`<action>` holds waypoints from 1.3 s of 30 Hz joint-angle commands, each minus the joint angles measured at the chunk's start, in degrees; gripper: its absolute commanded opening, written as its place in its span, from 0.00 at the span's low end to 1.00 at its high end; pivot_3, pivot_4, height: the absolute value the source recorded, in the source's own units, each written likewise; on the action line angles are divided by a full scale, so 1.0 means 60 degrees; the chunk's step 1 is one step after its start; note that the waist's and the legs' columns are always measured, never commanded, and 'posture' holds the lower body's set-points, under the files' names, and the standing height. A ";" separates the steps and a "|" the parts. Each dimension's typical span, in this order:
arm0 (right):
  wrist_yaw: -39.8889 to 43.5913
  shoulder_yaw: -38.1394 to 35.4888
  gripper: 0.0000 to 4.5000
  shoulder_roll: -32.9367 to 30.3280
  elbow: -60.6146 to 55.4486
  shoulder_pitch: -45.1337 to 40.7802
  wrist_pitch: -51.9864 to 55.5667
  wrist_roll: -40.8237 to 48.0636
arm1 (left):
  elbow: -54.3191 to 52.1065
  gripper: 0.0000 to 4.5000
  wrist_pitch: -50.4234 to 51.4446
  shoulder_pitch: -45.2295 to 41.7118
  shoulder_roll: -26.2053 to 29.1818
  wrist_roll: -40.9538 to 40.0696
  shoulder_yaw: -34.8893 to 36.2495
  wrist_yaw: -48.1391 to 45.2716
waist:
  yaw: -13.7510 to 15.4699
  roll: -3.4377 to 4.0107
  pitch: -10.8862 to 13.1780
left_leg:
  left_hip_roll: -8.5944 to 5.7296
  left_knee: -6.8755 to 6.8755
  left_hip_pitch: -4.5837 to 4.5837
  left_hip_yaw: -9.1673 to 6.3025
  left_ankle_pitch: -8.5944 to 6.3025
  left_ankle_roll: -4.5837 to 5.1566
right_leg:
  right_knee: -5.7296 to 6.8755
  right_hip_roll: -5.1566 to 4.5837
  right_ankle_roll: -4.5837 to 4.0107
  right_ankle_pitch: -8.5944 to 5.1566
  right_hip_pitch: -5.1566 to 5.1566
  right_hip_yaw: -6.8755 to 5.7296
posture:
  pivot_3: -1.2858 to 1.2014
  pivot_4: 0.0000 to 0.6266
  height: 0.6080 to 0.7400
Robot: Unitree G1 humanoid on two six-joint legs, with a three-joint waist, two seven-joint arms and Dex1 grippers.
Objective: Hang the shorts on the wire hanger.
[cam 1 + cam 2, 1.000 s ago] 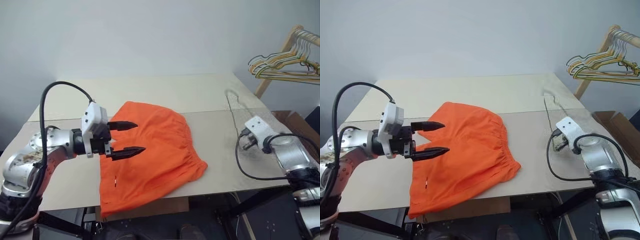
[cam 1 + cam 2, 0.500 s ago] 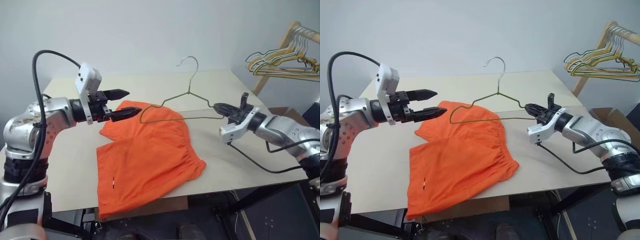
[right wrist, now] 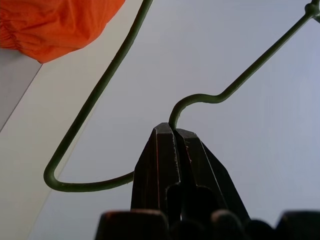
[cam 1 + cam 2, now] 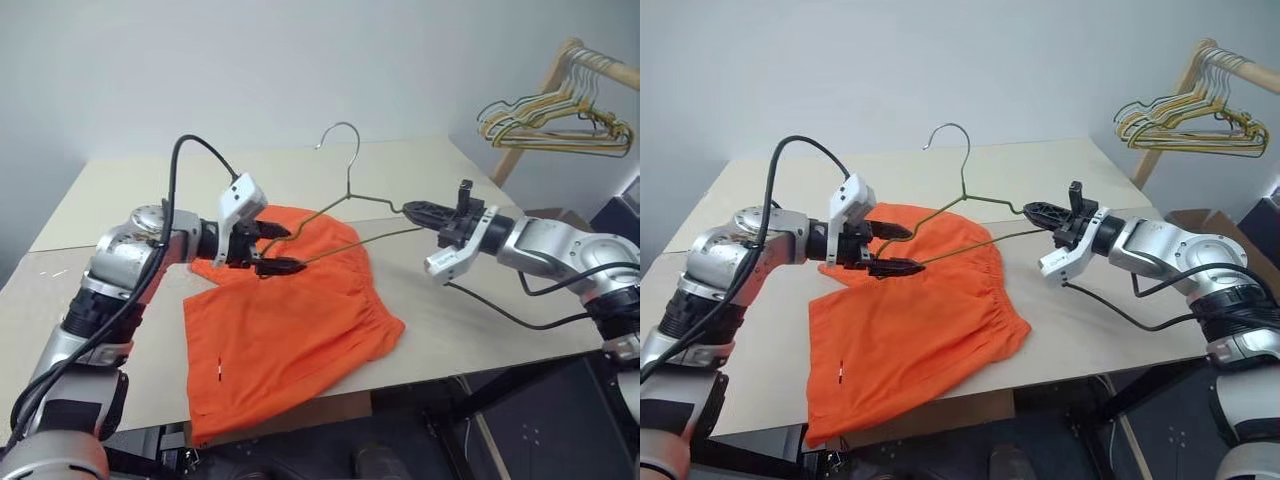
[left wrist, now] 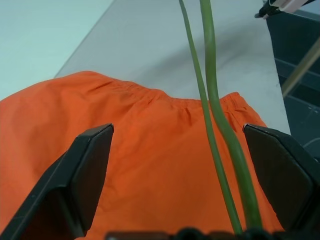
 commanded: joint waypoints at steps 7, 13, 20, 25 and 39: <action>0.0246 -0.0402 0.00 -0.0056 -0.0479 -0.0307 0.0047 0.0215 | 0.0188 0.61 -0.0359 -0.0173 -0.0087 0.0886 -0.0489 -0.0566 | -0.0210 0.0000 0.0000 | 0.0002 0.0001 0.0005 -0.0027 0.0000 0.0002 | 0.0009 0.0000 0.0000 0.0000 0.0000 0.0008 | 0.45 0.00 1.00; 0.0354 -0.0519 0.00 -0.0036 -0.0524 -0.0301 0.0189 0.0247 | 0.0238 0.18 -0.0293 -0.0177 -0.0176 0.0945 -0.0295 -0.0607 | -0.0277 0.0000 0.0000 | 0.0002 0.0002 0.0006 -0.0043 -0.0001 0.0004 | 0.0013 -0.0001 0.0001 0.0000 0.0000 0.0012 | 0.45 0.00 1.00; 0.0889 -0.0642 0.05 0.0012 -0.0676 -0.0076 0.0017 0.1089 | 0.0296 0.00 0.0009 -0.0147 -0.0232 0.1003 0.0030 -0.0322 | -0.0276 0.0000 0.0000 | 0.0002 0.0003 0.0007 -0.0046 -0.0002 0.0006 | 0.0015 -0.0001 0.0001 0.0001 0.0000 0.0014 | 0.45 0.00 1.00; 0.1929 -0.0602 0.38 -0.0395 -0.0726 0.0230 -0.0836 0.2589 | 0.0085 0.00 -0.0155 0.0155 0.0147 0.1097 0.0264 -0.0313 | -0.0272 0.0000 0.0000 | 0.0003 0.0004 0.0007 -0.0052 -0.0002 0.0007 | 0.0016 -0.0001 0.0002 0.0001 0.0000 0.0012 | 0.46 0.00 1.00; 1.2533 0.0100 1.00 -0.0588 -0.3401 -0.0457 1.0099 1.2799 | -0.0134 0.00 -0.3566 0.1046 0.0874 0.2742 -0.0170 -0.1084 | 0.0018 0.0006 -0.0004 | 0.0017 0.0060 0.0014 -0.0085 -0.0070 0.0125 | 0.0042 0.0001 0.0005 0.0005 0.0032 -0.0011 | 0.48 0.00 1.00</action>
